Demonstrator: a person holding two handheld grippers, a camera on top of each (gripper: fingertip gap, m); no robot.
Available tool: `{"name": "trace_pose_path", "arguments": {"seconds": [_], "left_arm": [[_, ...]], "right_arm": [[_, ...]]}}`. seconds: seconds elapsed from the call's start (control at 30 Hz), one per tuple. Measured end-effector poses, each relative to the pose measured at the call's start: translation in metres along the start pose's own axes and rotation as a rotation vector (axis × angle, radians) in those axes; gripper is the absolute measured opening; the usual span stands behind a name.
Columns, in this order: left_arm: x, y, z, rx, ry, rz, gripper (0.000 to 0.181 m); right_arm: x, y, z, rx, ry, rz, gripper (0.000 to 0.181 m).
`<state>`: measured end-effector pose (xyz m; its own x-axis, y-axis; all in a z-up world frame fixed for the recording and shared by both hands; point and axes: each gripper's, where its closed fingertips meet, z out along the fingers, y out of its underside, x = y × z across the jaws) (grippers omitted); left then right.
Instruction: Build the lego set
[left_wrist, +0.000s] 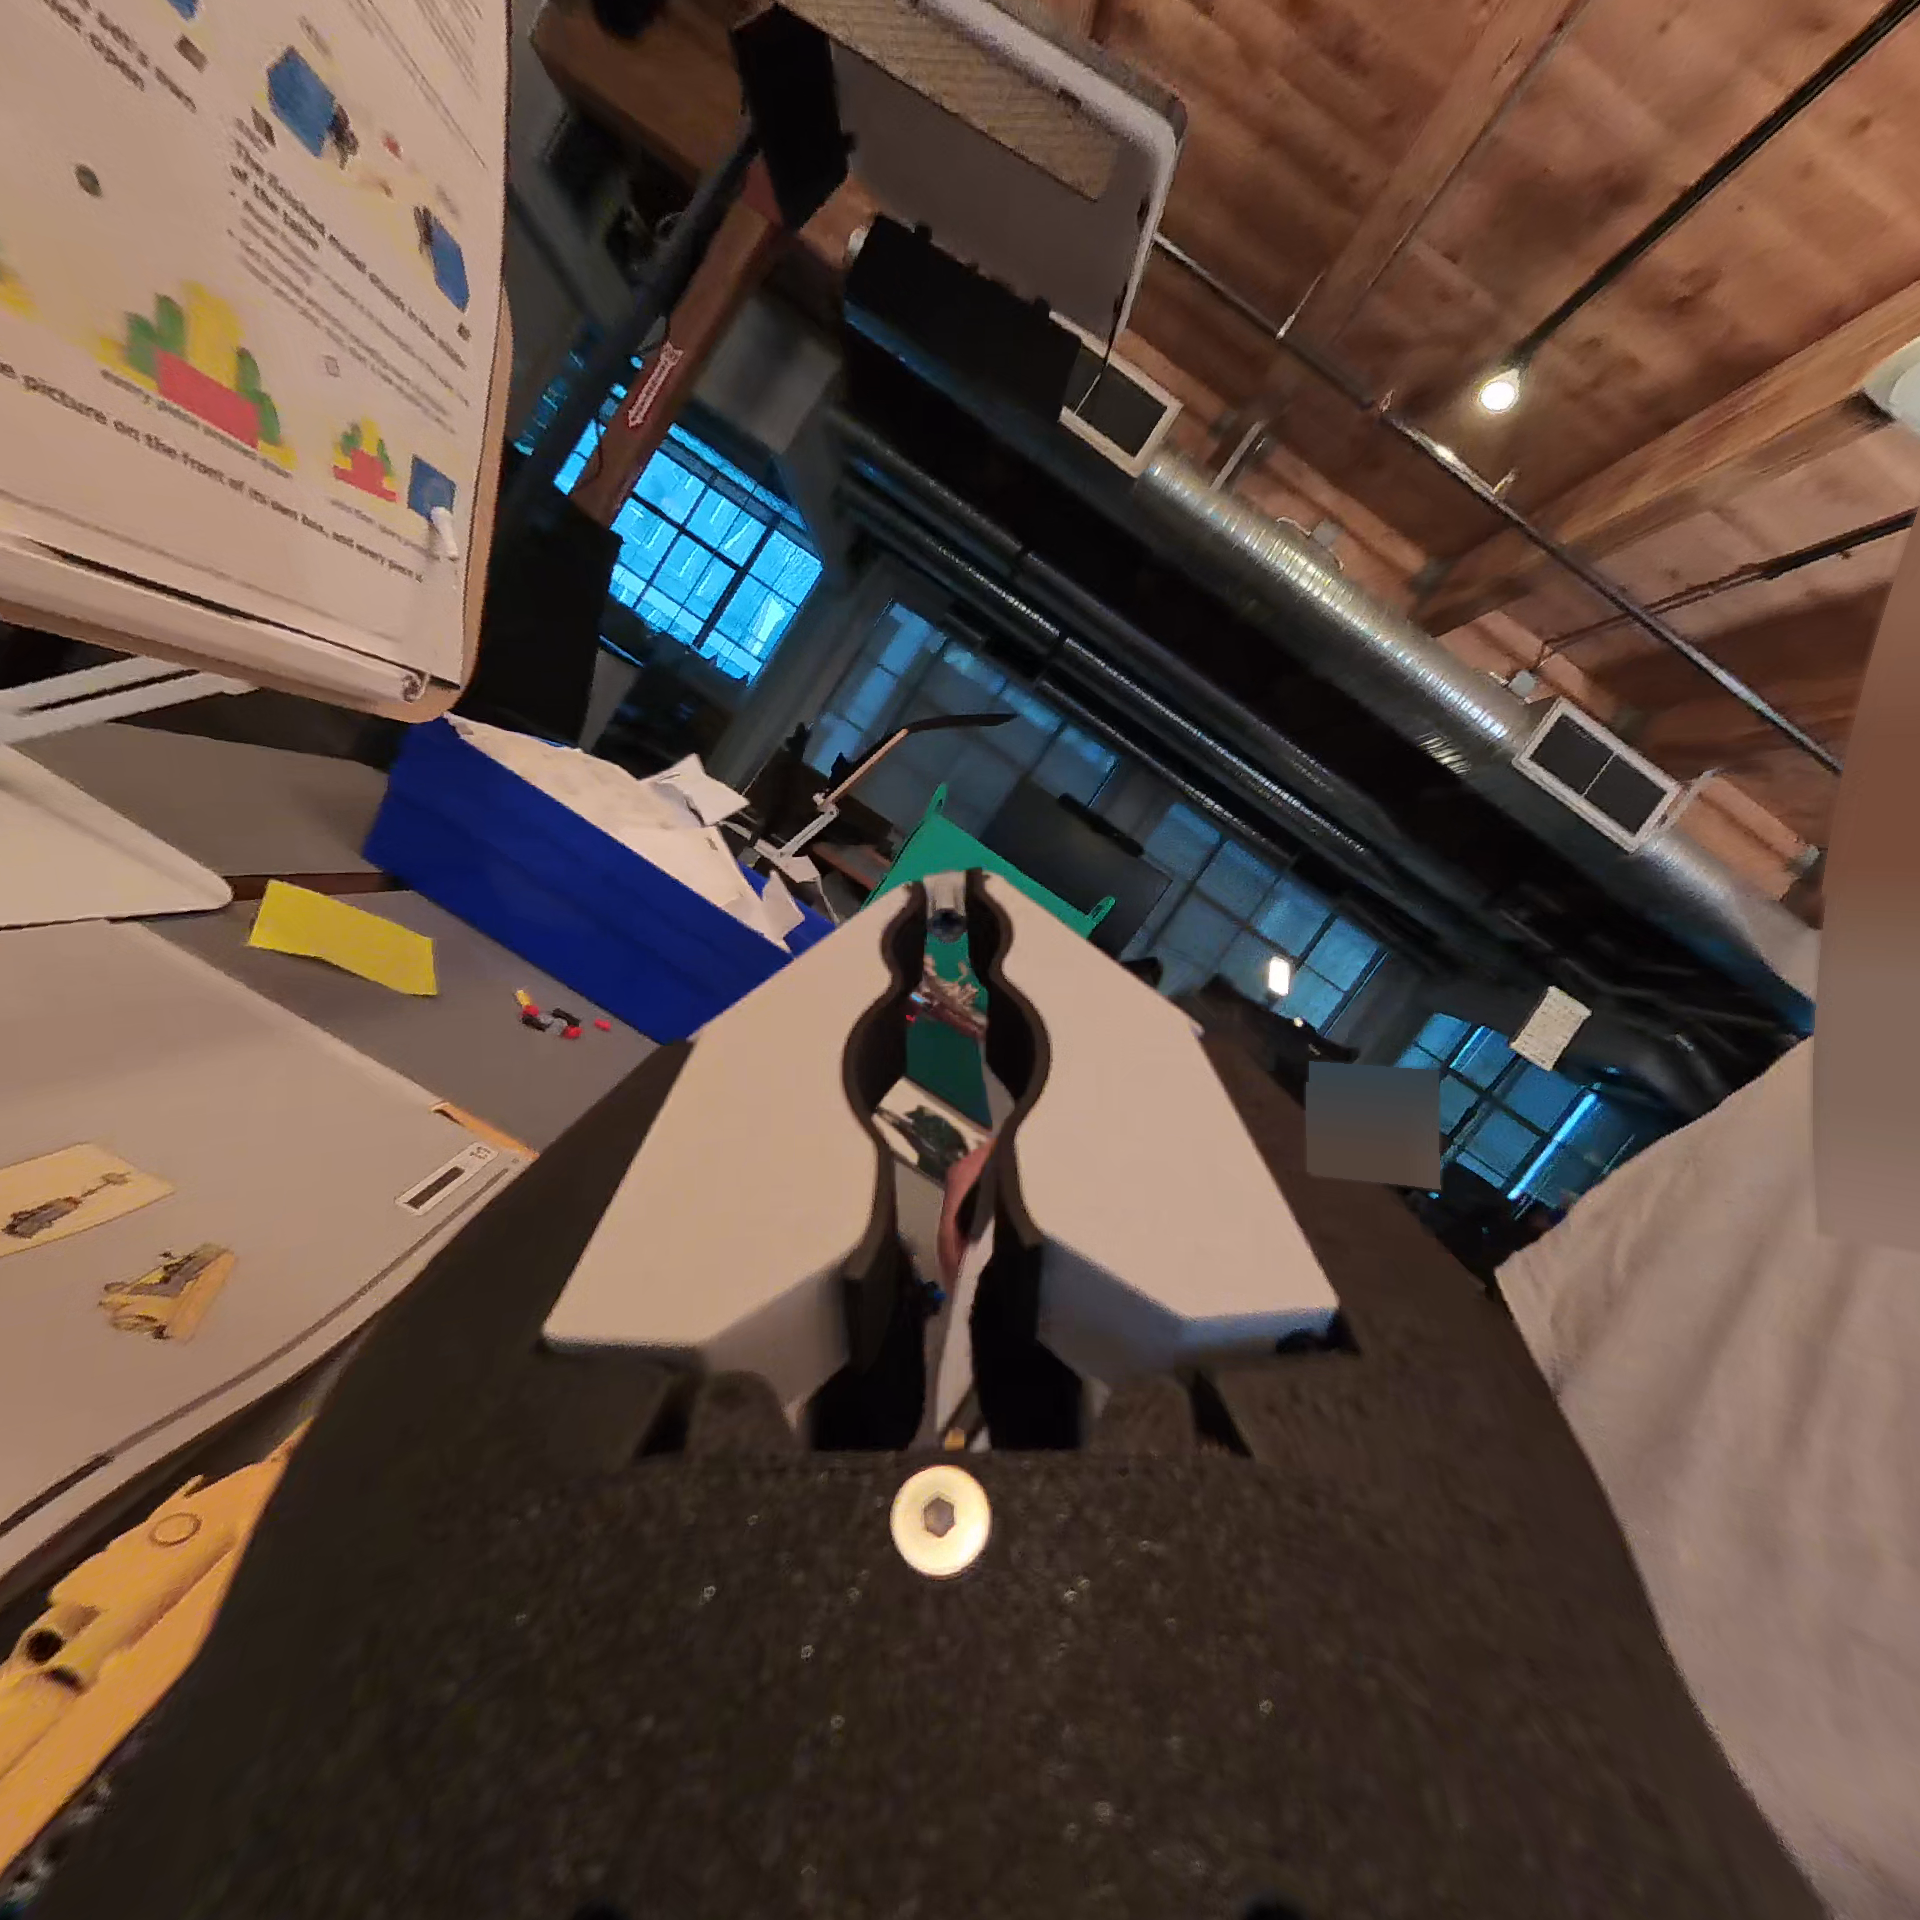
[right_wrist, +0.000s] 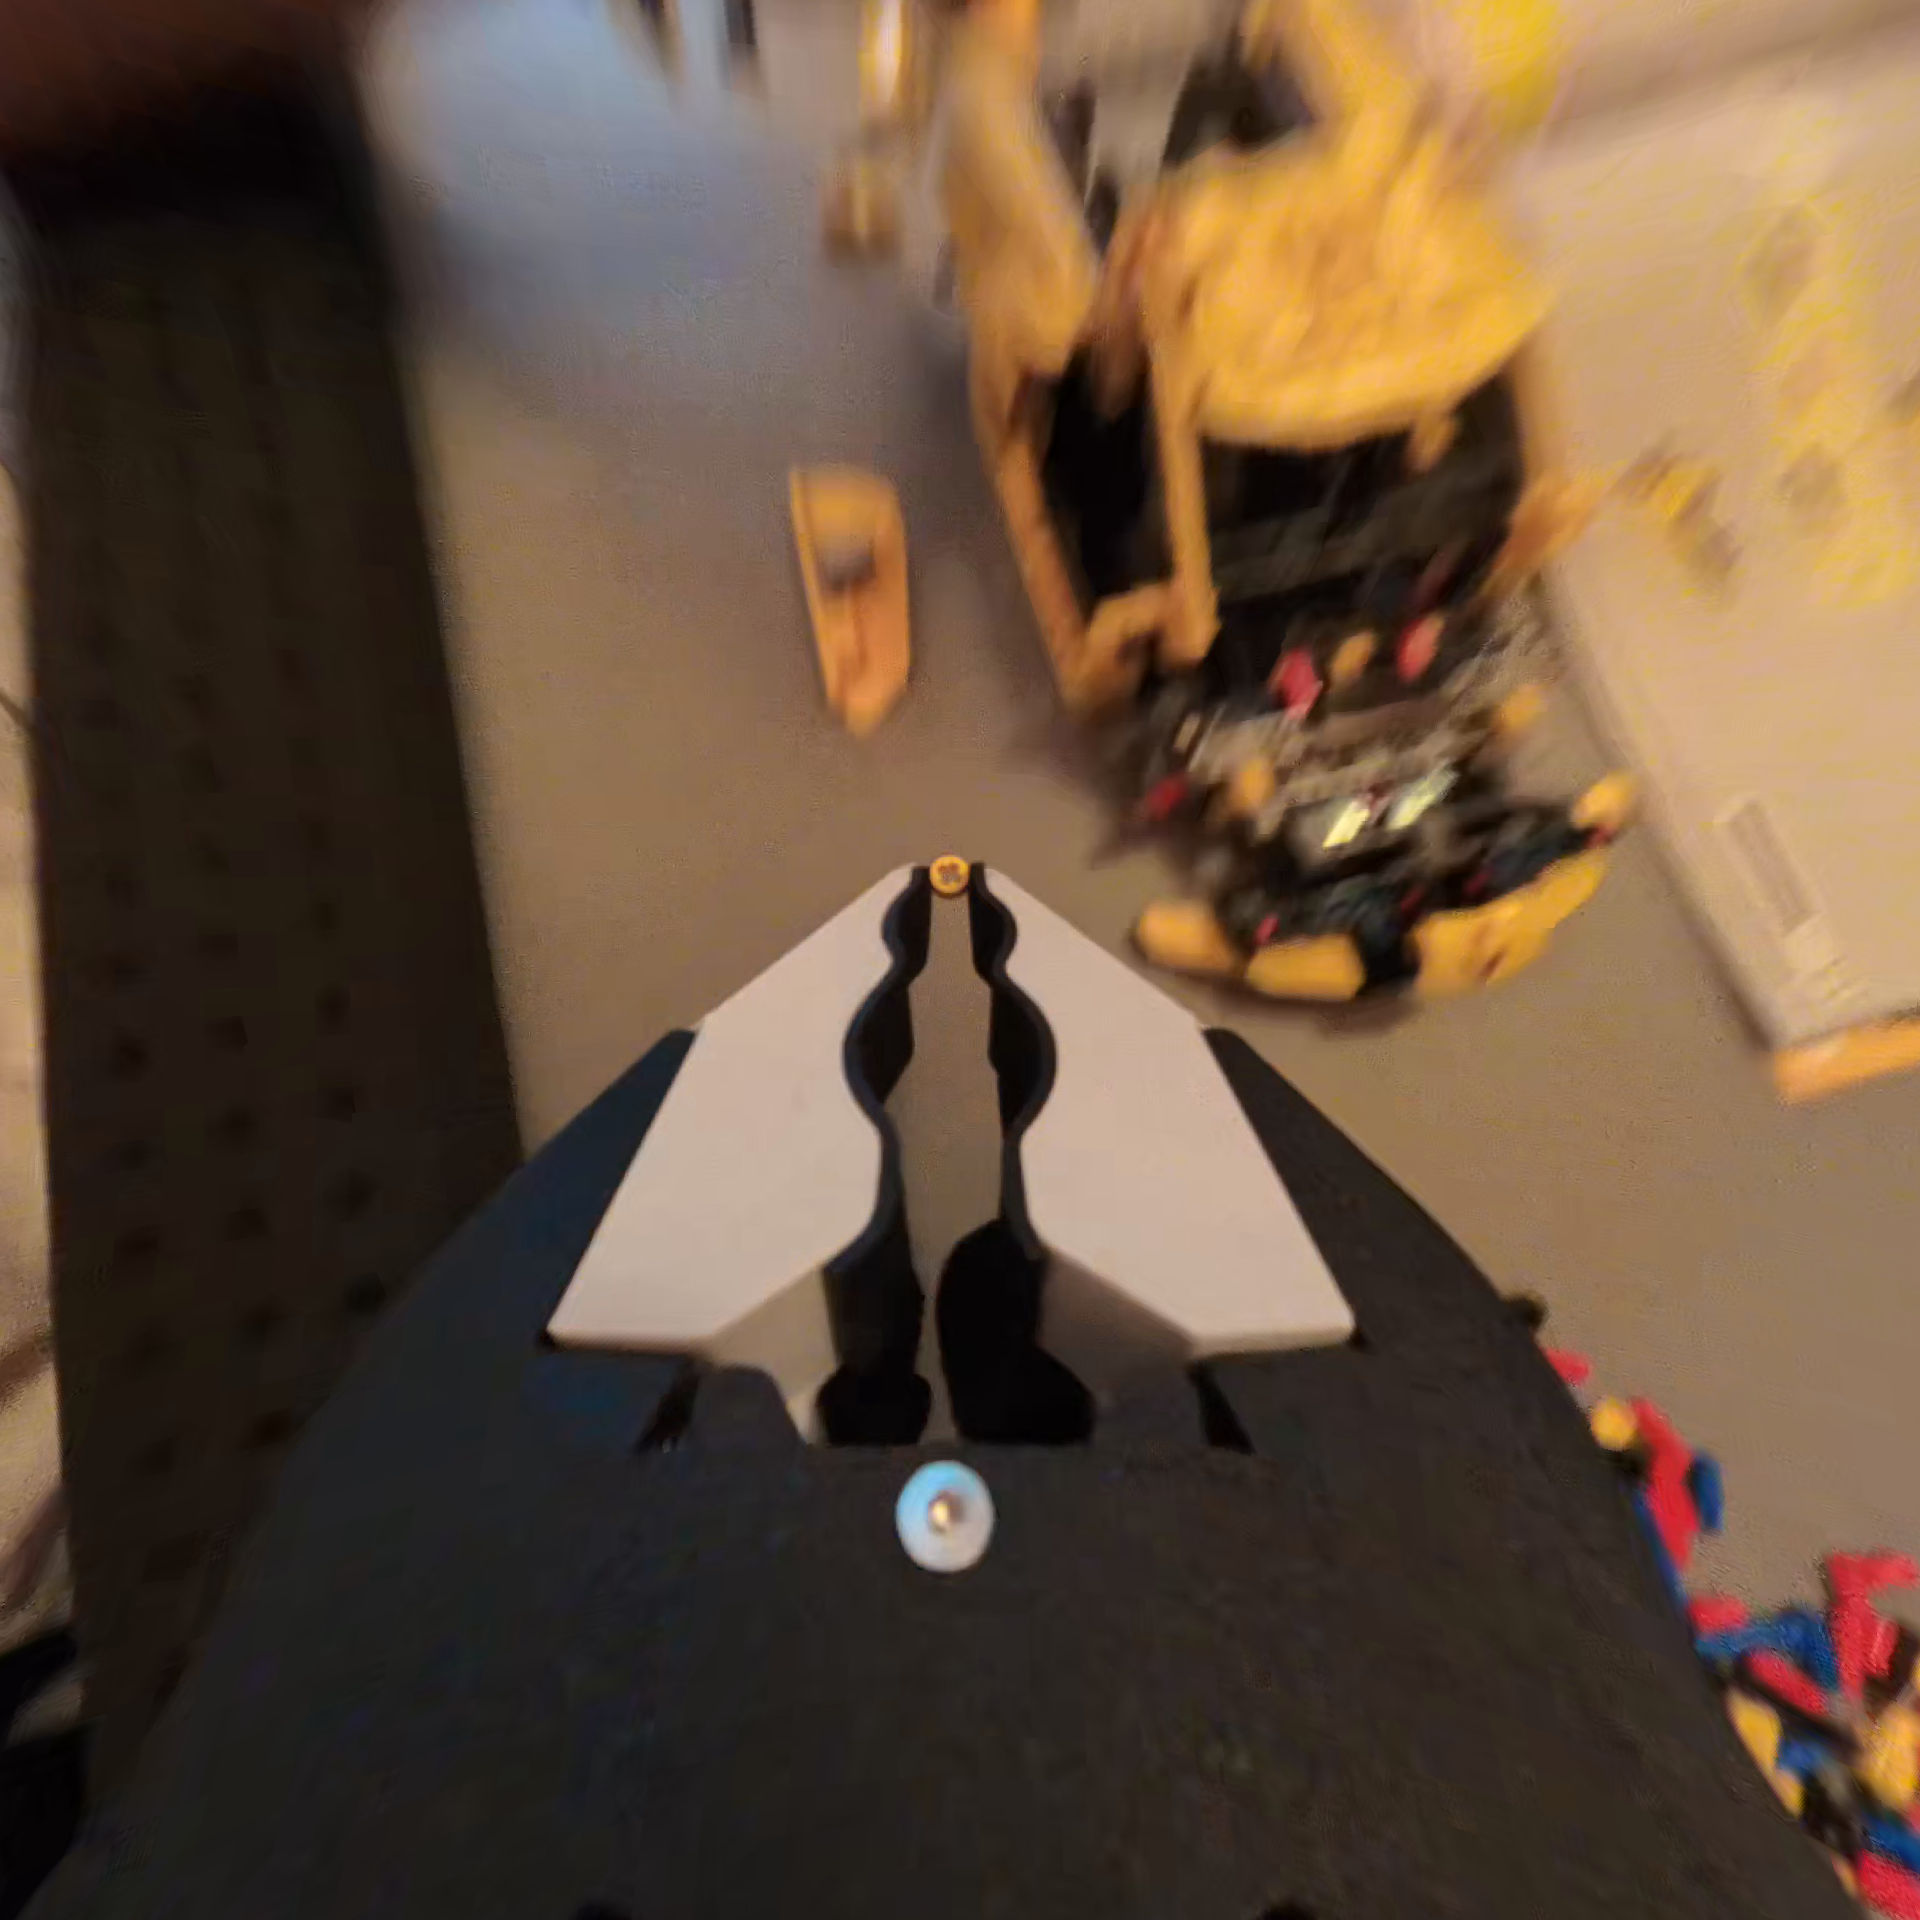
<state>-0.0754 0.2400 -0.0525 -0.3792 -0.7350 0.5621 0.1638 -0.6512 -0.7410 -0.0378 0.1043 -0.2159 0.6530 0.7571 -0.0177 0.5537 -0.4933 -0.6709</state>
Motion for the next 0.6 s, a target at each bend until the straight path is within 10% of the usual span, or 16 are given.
{"name": "trace_pose_path", "arguments": {"seconds": [0.2,0.6], "left_arm": [[-0.003,0.0,-0.001,0.003,0.008,-0.038,0.007],[-0.001,0.004,0.002,-0.014,0.017,-0.048,0.007]], "right_arm": [[-0.016,0.061,0.011,-0.273,-0.031,0.013,0.006],[-0.018,0.072,-0.001,-0.482,-0.021,-0.048,0.016]]}}
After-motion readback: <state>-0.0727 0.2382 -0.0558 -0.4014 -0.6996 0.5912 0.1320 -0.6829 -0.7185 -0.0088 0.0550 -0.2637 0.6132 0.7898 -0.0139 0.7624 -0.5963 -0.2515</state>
